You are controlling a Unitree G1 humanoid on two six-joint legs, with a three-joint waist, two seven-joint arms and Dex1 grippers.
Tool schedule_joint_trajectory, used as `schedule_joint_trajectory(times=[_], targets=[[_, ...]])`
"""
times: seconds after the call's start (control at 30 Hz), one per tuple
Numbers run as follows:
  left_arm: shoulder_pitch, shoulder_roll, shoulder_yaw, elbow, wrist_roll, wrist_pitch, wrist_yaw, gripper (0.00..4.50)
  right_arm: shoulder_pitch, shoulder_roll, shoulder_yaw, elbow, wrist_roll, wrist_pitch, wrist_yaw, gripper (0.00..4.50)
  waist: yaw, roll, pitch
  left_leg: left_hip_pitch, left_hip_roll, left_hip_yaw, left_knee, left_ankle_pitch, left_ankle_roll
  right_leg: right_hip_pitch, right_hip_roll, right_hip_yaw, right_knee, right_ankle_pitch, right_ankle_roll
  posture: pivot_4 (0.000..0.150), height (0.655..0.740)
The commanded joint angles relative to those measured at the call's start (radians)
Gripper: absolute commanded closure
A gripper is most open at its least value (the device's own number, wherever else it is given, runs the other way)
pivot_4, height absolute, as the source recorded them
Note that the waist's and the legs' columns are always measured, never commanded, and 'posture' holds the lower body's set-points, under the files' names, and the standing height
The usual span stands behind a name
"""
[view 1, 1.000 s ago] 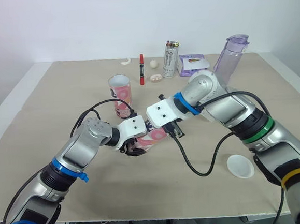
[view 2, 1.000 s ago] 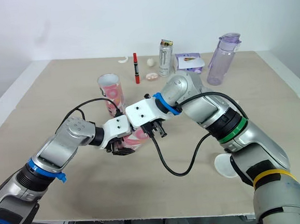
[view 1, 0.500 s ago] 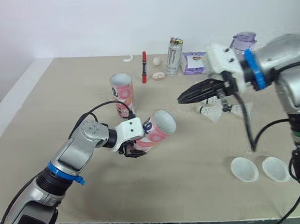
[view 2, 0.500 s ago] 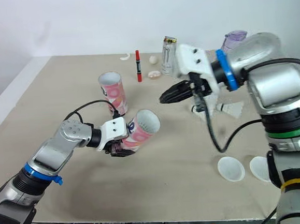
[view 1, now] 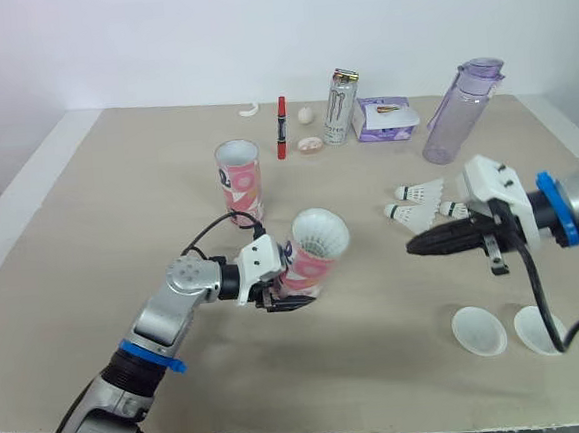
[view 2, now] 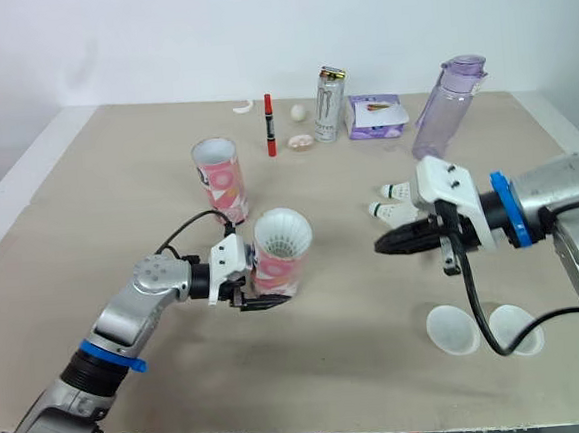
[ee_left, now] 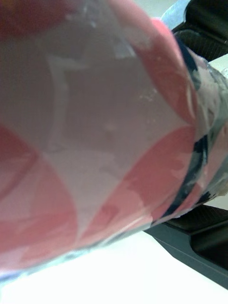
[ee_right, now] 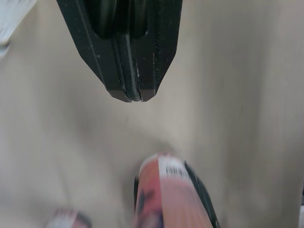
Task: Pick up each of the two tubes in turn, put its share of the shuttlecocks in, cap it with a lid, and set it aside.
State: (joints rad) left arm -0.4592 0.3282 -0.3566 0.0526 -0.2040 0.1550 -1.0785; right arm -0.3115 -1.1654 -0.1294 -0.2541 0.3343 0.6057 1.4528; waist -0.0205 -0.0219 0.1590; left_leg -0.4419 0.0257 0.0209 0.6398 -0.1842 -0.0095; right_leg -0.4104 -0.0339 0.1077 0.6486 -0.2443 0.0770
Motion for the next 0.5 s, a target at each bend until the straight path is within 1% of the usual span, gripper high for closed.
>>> schedule_joint_trajectory(times=[0.03,0.17,0.27,0.3,0.33,0.37,0.4,0.43,0.47,0.5], targets=[[0.001,-0.058,0.019,0.063,-0.038,-0.058,-0.003,1.05,0.105,-0.064,-0.052,0.06,-0.071,-0.108,-0.013,4.41,0.0,0.0,0.0,0.0,0.0,0.0,0.0,0.0,0.0,0.0,0.001,0.0,0.0,0.0,0.0,0.15,0.74],[0.006,-0.065,-0.001,0.115,0.001,-0.092,-0.009,1.05,0.177,-0.083,-0.072,0.095,-0.08,-0.134,-0.03,4.41,-0.003,0.0,0.0,0.003,0.001,0.001,0.001,0.0,0.0,0.002,0.001,0.001,0.0,-0.002,0.003,0.15,0.74],[0.011,-0.068,-0.001,0.128,0.009,-0.097,-0.008,1.05,0.216,-0.101,-0.084,0.115,-0.079,-0.137,-0.03,4.41,-0.003,0.0,0.0,0.004,0.001,0.001,0.001,0.001,0.0,0.003,0.001,0.0,0.0,-0.002,0.003,0.15,0.74],[0.014,-0.066,-0.004,0.131,0.016,-0.101,-0.007,1.05,0.224,-0.105,-0.087,0.121,-0.075,-0.13,-0.031,4.15,-0.003,0.0,0.0,0.005,0.001,0.0,0.001,0.001,0.0,0.003,0.001,0.0,0.0,-0.002,0.002,0.15,0.74],[0.018,-0.068,-0.005,0.129,0.014,-0.098,-0.008,1.05,0.233,-0.112,-0.088,0.125,-0.07,-0.112,-0.03,3.72,-0.003,0.0,0.0,0.004,0.001,0.001,0.001,0.001,0.0,0.003,0.001,0.001,0.0,-0.002,0.002,0.15,0.74],[0.02,-0.07,-0.005,0.127,0.013,-0.096,-0.009,1.05,0.239,-0.118,-0.088,0.128,-0.066,-0.099,-0.03,3.72,-0.003,0.0,0.0,0.004,0.001,0.001,0.001,0.001,0.0,0.003,0.001,0.001,0.0,-0.002,0.002,0.15,0.74],[0.022,-0.071,-0.006,0.126,0.011,-0.094,-0.009,1.05,0.243,-0.119,-0.086,0.132,-0.068,-0.1,-0.032,3.36,-0.003,0.0,0.0,0.004,0.001,0.001,0.001,0.001,0.0,0.003,0.001,0.001,0.0,-0.002,0.002,0.15,0.74],[0.022,-0.073,-0.007,0.125,0.01,-0.091,-0.01,1.05,0.244,-0.117,-0.083,0.134,-0.069,-0.097,-0.037,3.09,-0.002,0.0,0.0,0.004,0.001,0.001,0.001,0.001,0.0,0.003,0.001,0.001,0.0,-0.002,0.002,0.15,0.74],[0.024,-0.074,-0.008,0.126,0.01,-0.089,-0.011,1.05,0.243,-0.113,-0.079,0.135,-0.065,-0.089,-0.042,2.55,-0.002,0.0,0.0,0.004,0.001,0.001,0.001,0.001,0.0,0.003,0.001,0.001,0.0,-0.002,0.002,0.15,0.74],[0.027,-0.075,-0.008,0.128,0.004,-0.081,-0.016,1.05,0.243,-0.114,-0.069,0.135,-0.073,-0.089,-0.051,2.4,-0.002,0.0,0.0,0.004,0.001,0.001,0.002,0.001,0.0,0.003,0.001,0.001,0.0,-0.002,0.002,0.15,0.74]])
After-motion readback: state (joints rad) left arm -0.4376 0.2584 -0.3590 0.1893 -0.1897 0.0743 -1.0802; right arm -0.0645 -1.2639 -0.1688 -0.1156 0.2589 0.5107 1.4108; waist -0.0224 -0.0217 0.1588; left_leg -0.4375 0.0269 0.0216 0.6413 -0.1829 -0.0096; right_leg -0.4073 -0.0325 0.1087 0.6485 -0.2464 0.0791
